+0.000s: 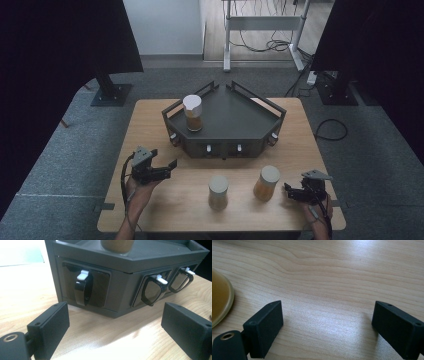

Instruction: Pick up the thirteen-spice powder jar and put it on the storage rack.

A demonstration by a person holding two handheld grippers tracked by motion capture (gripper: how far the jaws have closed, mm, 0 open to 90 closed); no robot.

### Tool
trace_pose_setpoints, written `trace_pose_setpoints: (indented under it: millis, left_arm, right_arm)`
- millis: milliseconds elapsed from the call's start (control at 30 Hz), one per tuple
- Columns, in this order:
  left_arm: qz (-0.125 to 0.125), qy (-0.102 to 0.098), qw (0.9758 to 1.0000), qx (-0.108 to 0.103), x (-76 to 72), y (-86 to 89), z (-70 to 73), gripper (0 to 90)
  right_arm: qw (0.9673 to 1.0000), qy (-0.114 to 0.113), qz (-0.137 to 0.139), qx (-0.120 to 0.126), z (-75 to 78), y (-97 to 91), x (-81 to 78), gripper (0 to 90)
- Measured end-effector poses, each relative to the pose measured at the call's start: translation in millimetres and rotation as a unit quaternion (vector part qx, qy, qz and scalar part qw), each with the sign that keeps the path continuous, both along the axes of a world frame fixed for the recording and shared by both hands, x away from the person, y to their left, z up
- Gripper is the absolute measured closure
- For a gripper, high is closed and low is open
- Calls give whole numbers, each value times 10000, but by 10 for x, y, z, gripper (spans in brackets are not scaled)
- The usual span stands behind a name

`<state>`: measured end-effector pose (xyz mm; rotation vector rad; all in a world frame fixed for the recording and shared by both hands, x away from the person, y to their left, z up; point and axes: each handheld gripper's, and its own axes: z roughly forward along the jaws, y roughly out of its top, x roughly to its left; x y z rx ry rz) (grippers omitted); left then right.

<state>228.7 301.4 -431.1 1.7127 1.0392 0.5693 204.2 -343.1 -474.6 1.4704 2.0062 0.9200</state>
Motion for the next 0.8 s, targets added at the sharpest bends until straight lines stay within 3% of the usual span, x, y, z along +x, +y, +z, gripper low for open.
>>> trace_pose_setpoints:
  millis: [800]
  left_arm:
    - [1, 272, 9996, 48, 4, -22, -188, 74]
  right_arm:
    - [10000, -1, 0, -1, 0, 0, 0, 95]
